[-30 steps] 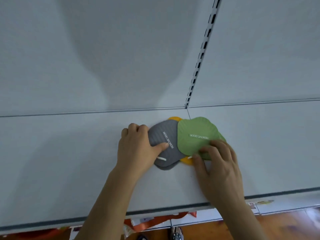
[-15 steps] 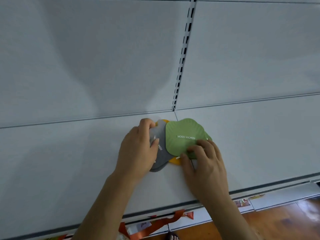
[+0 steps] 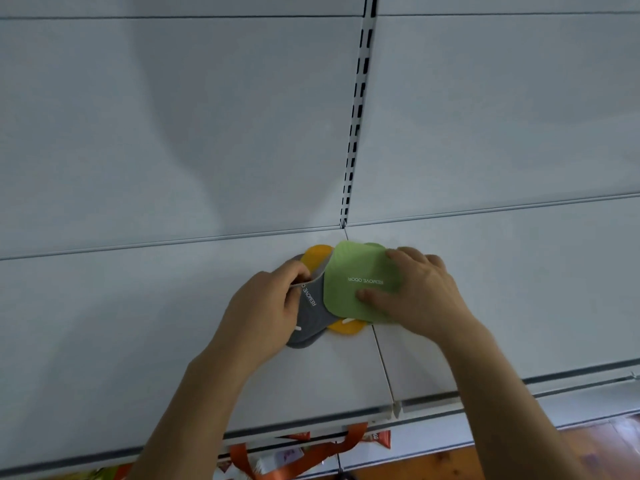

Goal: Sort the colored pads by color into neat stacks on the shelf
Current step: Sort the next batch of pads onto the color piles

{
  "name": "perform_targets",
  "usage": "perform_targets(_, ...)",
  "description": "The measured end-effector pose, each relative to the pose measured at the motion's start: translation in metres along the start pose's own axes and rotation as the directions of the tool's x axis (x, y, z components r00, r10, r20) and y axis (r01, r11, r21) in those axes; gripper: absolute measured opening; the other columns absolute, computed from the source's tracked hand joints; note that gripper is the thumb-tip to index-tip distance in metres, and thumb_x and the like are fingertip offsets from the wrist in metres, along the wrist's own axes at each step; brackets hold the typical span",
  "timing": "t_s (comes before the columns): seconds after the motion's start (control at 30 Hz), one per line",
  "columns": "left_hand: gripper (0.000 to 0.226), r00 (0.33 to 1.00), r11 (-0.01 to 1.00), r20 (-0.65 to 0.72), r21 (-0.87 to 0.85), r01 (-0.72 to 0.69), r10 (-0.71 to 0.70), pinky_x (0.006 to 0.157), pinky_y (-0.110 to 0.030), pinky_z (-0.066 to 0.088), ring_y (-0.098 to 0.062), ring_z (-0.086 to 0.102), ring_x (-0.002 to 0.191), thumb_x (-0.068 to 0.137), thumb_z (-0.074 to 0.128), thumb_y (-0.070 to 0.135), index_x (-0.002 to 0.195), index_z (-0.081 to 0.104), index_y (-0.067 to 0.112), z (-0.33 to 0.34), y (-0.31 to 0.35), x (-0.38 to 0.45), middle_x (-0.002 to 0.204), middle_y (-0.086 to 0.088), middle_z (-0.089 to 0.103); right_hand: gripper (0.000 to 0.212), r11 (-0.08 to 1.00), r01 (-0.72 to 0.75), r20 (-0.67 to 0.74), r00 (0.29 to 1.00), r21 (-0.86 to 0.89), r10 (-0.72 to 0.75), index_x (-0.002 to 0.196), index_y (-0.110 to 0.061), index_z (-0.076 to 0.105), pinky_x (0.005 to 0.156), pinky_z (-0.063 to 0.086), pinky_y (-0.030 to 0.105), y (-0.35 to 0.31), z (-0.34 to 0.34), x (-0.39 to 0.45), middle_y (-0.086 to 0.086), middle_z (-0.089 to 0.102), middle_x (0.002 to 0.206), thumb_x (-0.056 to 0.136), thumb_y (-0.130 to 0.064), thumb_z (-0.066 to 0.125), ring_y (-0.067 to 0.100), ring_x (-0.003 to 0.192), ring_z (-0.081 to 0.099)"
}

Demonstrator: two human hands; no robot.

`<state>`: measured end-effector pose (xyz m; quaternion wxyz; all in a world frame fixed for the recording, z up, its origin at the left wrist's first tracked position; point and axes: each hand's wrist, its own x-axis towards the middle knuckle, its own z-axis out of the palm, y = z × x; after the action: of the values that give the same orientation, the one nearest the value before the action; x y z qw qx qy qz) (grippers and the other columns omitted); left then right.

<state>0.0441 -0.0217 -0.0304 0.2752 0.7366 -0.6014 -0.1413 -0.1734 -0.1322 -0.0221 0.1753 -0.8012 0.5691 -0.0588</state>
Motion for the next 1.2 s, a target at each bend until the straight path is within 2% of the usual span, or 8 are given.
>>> perform_targets(0.17,0.023,0.999,0.999,-0.026,-0.031,0.029,-0.03,0.069,-0.038,0.051,-0.019,0.06,0.084,0.104,0.054,0.024,0.126,0.054,0.03,0.007,0.0,-0.003,0.093,0.003,0.064,0.073,0.996,0.046,-0.025,0.999,0.082,-0.044,0.149,-0.03,0.048,0.104,0.041,0.038,0.01,-0.003,0.014,-0.004,0.055,0.14,0.084,-0.049,0.077,0.025,0.132,0.043)
perform_targets(0.3,0.036,0.998,0.998,-0.032,-0.037,0.055,-0.056,0.07,-0.038,0.048,-0.023,0.06,0.089,0.101,0.056,0.021,0.137,0.049,0.027,0.01,0.001,-0.004,0.096,0.0,0.064,0.047,0.975,0.102,-0.187,0.98,0.196,-0.064,0.133,-0.027,0.065,0.088,0.045,0.034,0.019,0.012,0.014,-0.005,0.057,0.106,0.087,-0.025,0.075,0.027,0.111,0.056)
perform_targets(0.43,0.059,0.998,0.998,-0.023,-0.017,0.061,-0.061,0.073,-0.032,0.04,-0.02,0.055,0.096,0.096,0.06,0.016,0.15,0.042,0.031,0.011,0.005,-0.006,0.104,0.004,0.063,0.021,0.941,0.304,-0.335,0.911,0.149,-0.242,0.104,-0.02,0.075,0.081,0.052,0.035,0.029,0.009,-0.01,-0.004,0.062,0.114,0.086,-0.011,0.078,0.025,0.101,0.062)
perform_targets(0.53,0.062,0.997,0.998,-0.03,-0.008,0.064,-0.065,0.072,-0.032,0.038,-0.024,0.057,0.098,0.094,0.061,0.015,0.151,0.043,0.033,0.012,0.007,-0.005,0.097,0.009,0.054,0.031,0.847,0.472,-0.339,0.86,0.244,-0.382,0.101,-0.023,0.073,0.077,0.056,0.028,0.033,0.007,-0.039,-0.011,0.069,0.111,0.08,-0.003,0.083,0.012,0.093,0.068)
perform_targets(0.73,0.042,0.987,0.987,-0.049,-0.062,0.147,-0.15,0.075,-0.042,0.052,-0.027,0.064,0.091,0.099,0.052,0.017,0.138,0.053,0.032,0.01,0.001,0.0,0.099,-0.001,0.071,0.034,0.918,0.349,-0.356,0.896,0.189,-0.268,0.114,-0.028,0.079,0.089,0.054,0.027,0.041,0.036,-0.032,-0.013,0.075,0.112,0.084,-0.014,0.084,0.017,0.103,0.067)
perform_targets(0.9,0.033,0.984,0.977,-0.069,-0.143,0.155,-0.167,0.074,-0.036,0.05,-0.025,0.066,0.092,0.101,0.052,0.014,0.129,0.064,0.028,0.004,-0.003,-0.002,0.102,0.002,0.075,0.005,0.877,0.145,-0.442,0.893,0.458,0.083,0.095,-0.022,0.073,0.06,0.046,0.027,0.028,0.026,-0.045,-0.009,0.066,0.074,0.096,-0.018,0.07,0.022,0.067,0.06)
perform_targets(1.03,0.026,0.981,0.964,-0.101,-0.227,0.141,-0.167,0.065,-0.017,0.043,-0.01,0.06,0.082,0.103,0.054,0.016,0.119,0.067,0.031,0.005,-0.009,-0.005,0.093,0.014,0.071,0.013,0.74,0.159,-0.466,0.855,0.654,0.228,0.09,-0.022,0.06,0.051,0.048,0.025,0.022,0.019,-0.062,-0.005,0.066,0.069,0.103,-0.02,0.062,0.01,0.054,0.062)
perform_targets(1.2,0.02,0.969,0.91,-0.2,-0.411,0.049,-0.142,0.073,-0.007,0.044,0.009,0.063,0.09,0.103,0.059,0.013,0.115,0.066,0.027,-0.001,-0.011,-0.01,0.094,0.024,0.07,0.004,0.938,0.039,-0.408,0.906,0.343,0.111,0.104,-0.02,0.056,0.048,0.039,0.028,0.02,0.04,-0.064,-0.006,0.058,0.059,0.105,-0.018,0.053,0.015,0.054,0.057)
